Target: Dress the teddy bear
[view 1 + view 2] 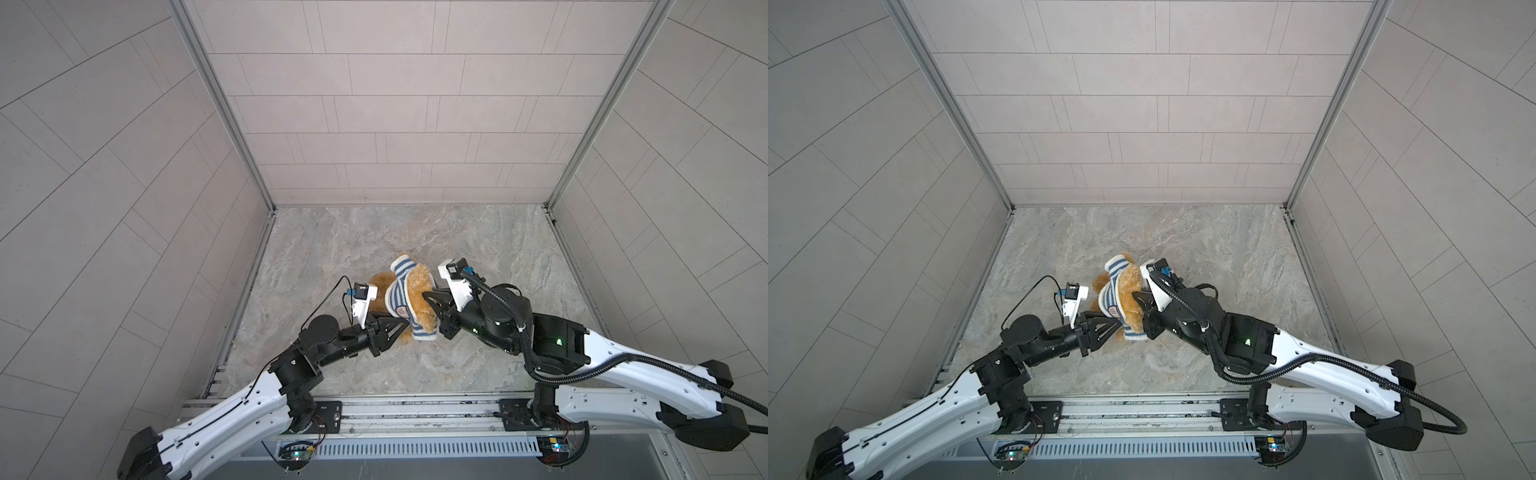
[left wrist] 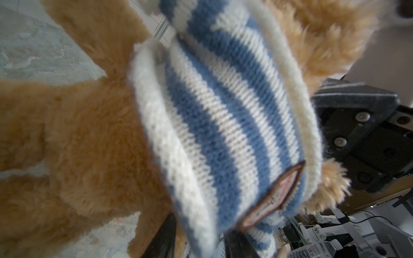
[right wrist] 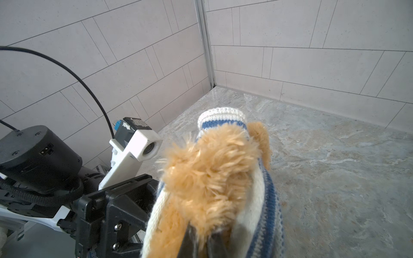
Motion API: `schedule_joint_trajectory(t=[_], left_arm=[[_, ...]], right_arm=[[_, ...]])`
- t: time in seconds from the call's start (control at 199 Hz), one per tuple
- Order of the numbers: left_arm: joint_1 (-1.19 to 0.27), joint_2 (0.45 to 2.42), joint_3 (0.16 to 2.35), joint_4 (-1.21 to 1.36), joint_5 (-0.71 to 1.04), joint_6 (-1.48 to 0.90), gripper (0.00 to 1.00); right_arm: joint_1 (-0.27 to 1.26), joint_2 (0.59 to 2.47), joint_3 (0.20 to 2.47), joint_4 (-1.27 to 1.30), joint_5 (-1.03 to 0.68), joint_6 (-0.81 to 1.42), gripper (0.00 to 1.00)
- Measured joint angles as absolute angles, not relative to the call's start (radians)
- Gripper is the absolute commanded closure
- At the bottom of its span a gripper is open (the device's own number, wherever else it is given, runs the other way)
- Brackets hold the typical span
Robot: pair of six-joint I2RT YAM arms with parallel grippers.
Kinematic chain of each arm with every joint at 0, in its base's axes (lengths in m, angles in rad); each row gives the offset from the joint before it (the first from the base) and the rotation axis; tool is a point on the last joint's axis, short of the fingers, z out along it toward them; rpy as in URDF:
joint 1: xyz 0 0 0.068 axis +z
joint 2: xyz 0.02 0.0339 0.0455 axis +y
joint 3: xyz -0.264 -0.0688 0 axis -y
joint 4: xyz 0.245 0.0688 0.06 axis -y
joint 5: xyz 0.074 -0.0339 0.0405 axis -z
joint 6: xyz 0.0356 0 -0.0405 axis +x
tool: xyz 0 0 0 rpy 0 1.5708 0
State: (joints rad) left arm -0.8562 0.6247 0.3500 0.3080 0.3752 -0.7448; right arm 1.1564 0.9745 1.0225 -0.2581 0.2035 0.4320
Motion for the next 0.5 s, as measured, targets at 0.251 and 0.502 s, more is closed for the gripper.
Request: schedule_joint_trajectory(t=[0.251,0.502], left_arm=[[-0.857,0.650,0.364,0.324,0.351,-0.745,0.93],[-0.859,0.683,0.364,0.296,0.277,-0.757,1.00]], right_arm=[[1.156,0.970,1.023,-0.252,0.208,0.440,1.00],[1.156,0.959,1.010,-0.244,0.218,0.449,1.00]])
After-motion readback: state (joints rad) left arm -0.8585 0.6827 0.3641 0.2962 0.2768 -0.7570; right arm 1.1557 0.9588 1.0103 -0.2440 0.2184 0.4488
